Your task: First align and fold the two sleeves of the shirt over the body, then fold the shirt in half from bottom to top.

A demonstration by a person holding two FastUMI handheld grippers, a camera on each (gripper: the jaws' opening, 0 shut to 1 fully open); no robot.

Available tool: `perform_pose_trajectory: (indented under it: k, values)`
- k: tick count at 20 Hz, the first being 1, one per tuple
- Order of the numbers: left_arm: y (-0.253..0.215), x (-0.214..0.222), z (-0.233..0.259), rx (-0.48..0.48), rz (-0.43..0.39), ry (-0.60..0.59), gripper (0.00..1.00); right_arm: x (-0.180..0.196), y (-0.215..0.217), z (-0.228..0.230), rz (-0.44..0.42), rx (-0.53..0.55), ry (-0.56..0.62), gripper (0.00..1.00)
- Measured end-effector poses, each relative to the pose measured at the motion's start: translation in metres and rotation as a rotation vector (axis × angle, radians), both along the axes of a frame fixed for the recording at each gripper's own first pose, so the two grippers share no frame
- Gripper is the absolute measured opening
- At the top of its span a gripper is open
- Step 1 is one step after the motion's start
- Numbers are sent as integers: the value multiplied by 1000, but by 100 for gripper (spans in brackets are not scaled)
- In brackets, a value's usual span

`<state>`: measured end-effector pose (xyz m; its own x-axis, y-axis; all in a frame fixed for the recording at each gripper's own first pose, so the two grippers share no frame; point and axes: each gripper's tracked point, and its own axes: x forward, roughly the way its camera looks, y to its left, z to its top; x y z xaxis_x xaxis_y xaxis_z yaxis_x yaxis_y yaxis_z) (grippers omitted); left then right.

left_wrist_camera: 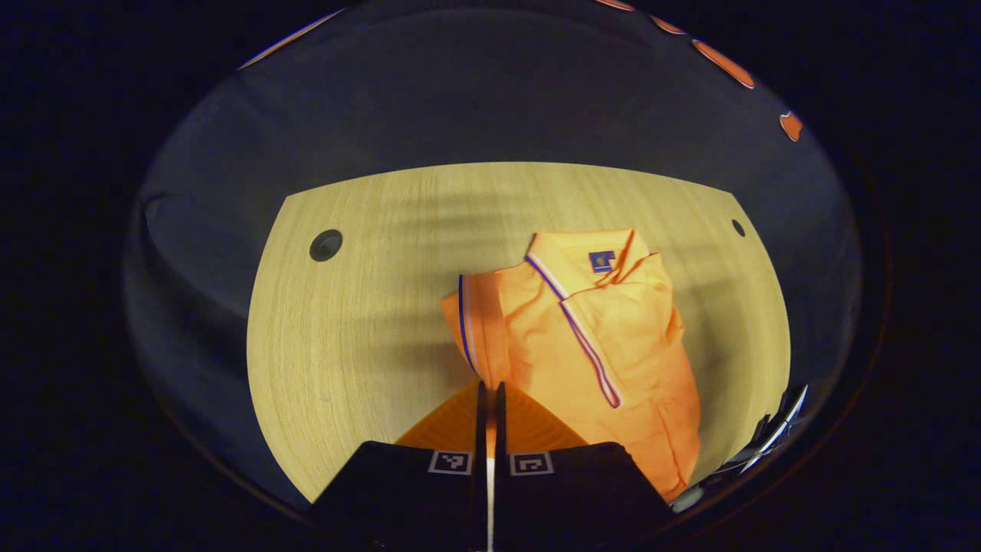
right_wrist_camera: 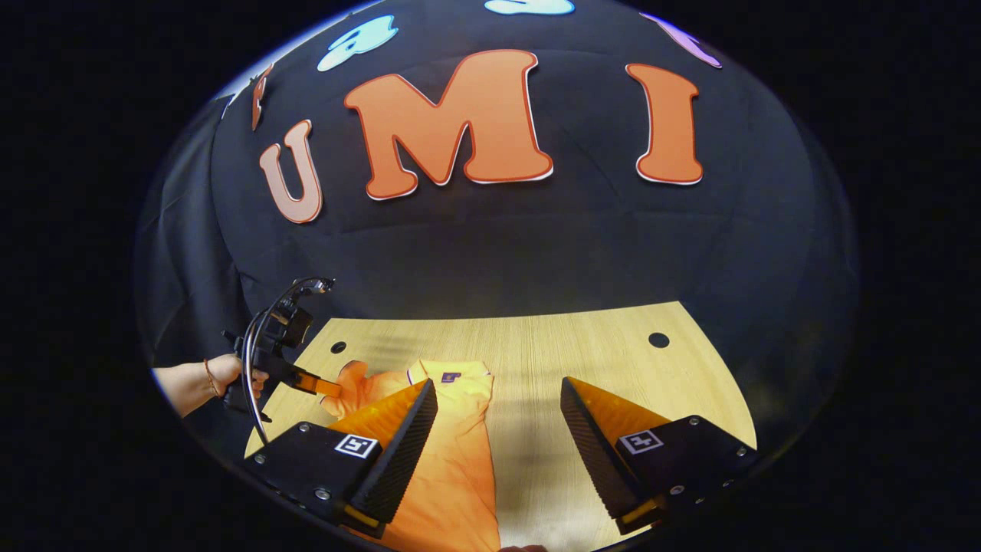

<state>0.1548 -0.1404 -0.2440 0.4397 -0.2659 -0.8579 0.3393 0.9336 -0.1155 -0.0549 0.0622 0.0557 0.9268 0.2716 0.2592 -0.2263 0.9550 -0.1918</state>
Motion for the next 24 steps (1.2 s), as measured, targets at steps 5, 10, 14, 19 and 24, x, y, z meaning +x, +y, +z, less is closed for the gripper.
perform_pose_trajectory:
  k: [5,10,14,19,24]
  values:
    - [-64,-13,16,-42,-80,3,4,-13,-13,8,-9,7,-44,98]
    - [-124,-28,10,-71,-144,41,4,-16,-35,4,-28,18,-45,98]
    - [-156,-32,1,-71,-173,54,4,-11,-52,-3,-48,36,-30,99]
    - [-182,-37,-23,-52,-159,100,4,-2,-67,-13,-68,42,6,99]
    - [-199,-45,-28,-123,-144,139,22,3,-71,-19,-74,45,29,99]
